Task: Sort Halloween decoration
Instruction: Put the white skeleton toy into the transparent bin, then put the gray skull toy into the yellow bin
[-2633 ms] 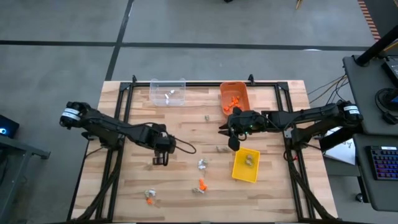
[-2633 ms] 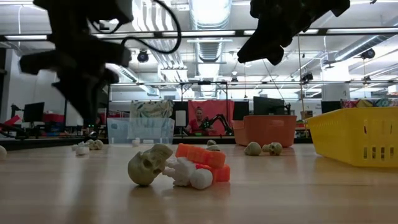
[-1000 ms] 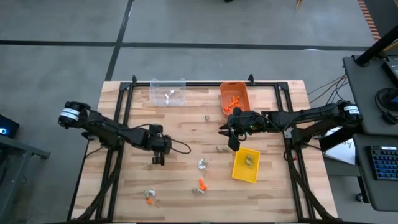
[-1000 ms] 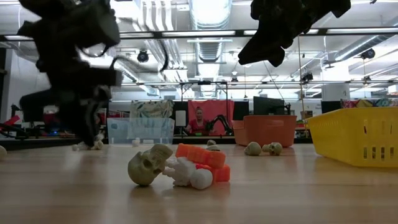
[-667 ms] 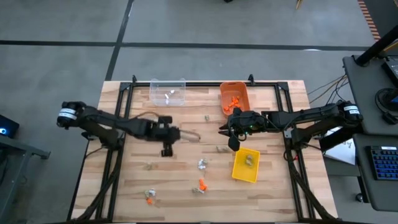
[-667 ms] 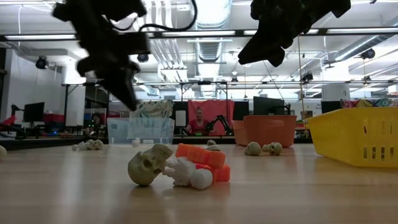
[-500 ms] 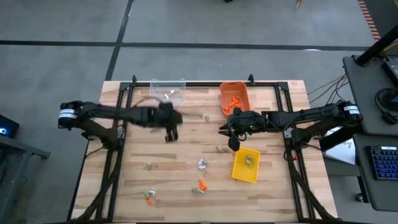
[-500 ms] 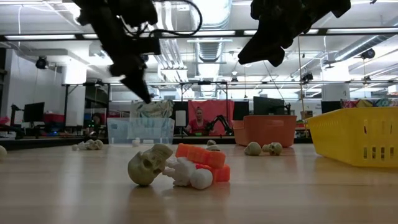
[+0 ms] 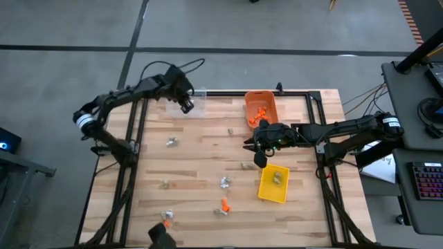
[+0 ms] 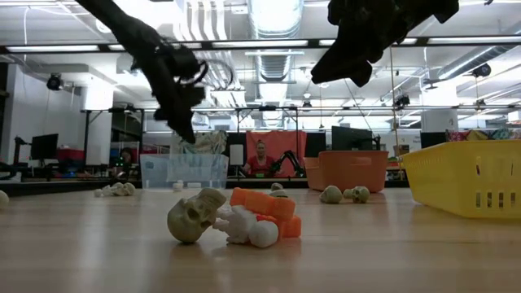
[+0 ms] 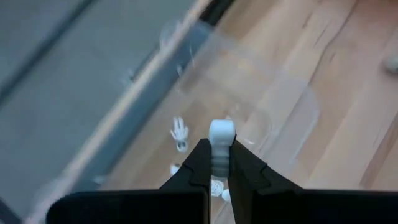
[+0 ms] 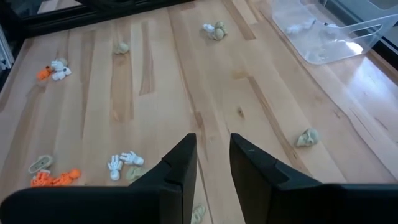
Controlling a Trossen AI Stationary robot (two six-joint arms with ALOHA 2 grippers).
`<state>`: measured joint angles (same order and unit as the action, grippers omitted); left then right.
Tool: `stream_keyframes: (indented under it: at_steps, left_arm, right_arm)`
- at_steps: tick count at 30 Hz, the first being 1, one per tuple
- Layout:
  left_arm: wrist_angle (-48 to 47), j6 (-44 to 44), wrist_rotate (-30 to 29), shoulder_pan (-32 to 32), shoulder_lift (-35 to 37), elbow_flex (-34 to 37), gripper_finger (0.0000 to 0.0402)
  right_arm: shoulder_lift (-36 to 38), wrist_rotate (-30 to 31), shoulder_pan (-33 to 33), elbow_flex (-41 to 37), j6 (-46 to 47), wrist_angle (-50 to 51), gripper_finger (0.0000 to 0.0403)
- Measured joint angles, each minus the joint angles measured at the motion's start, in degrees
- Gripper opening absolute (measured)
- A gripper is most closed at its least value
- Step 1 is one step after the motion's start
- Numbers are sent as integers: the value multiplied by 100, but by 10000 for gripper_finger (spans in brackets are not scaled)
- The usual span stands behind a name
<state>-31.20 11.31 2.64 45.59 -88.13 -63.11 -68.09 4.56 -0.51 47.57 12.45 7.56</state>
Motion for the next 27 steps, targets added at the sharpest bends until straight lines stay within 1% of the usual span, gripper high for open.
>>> stream_keyframes:
  at_steps: [1,3,6,10,12,15,19,23,27]
  left_arm:
    - [-28,0,106,91,-123,0,2]
    - [-47,0,131,188,-356,0,2]
    - [-81,0,-43,234,-647,0,7]
    - [-77,23,-449,231,-841,0,36]
    - [-79,25,-533,233,-883,0,55]
    - [-74,66,-571,231,-889,0,79]
    - [-76,68,-571,230,-836,0,100]
    - [-84,12,-567,208,-709,0,108]
    - [-142,-162,-475,131,-427,0,109]
  right_arm:
    - [1,1,2,0,0,-9,86]
    - [0,0,2,0,0,-21,84]
    - [1,0,2,0,0,-23,80]
    - [1,0,2,0,0,-23,78]
    - [2,0,2,0,6,-23,79]
    - [0,0,2,0,44,-25,83]
    - [0,0,2,0,52,-35,88]
    - [0,0,2,0,63,-65,87]
    - [0,0,2,0,62,-65,81]
